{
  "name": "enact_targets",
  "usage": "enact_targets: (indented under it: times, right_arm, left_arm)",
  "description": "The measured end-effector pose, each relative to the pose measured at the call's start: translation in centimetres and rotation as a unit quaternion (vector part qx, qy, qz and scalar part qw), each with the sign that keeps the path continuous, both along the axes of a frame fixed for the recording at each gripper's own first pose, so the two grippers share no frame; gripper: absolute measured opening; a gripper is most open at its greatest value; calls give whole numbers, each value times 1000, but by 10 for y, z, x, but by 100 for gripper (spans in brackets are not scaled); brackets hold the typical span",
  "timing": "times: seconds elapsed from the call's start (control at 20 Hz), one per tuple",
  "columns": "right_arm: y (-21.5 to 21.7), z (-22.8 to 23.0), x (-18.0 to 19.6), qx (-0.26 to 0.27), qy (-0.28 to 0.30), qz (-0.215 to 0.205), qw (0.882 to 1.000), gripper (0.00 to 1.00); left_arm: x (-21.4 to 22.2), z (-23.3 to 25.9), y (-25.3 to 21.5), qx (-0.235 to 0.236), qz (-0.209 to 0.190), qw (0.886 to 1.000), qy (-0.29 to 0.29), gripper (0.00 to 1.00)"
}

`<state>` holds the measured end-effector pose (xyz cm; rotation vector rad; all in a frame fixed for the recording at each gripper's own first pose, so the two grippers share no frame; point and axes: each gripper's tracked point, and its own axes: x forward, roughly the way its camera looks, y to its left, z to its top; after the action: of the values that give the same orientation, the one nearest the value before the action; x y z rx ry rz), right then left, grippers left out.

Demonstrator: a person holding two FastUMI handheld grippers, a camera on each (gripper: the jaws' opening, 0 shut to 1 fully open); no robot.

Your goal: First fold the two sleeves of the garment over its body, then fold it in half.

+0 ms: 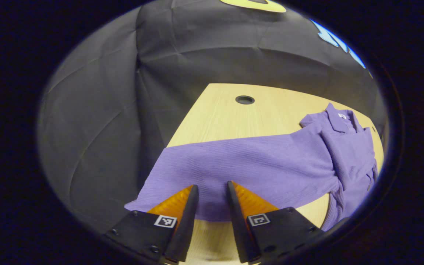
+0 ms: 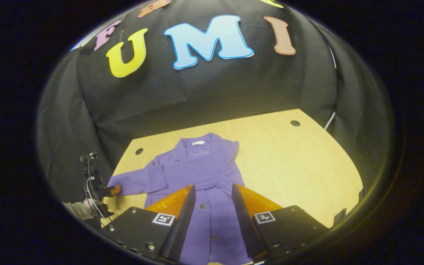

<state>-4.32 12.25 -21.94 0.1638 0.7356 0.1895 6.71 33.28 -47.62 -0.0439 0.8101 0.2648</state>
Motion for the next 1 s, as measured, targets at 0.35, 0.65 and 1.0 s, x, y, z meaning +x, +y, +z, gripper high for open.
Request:
enact_targets:
  times: [0.35,0.65,1.0]
  right_arm:
    - [2,0,-2,3,-3,1,1000,60]
    - [-8,2,-5,11,-5,-12,1000,64]
    - [-22,-2,-10,31,-1,-30,999,60]
  left_arm:
    - [3,0,-11,2,-8,1000,15,7]
    - [8,11,-19,31,-8,999,21,6]
    - [42,56,-78,43,-84,995,-17,6]
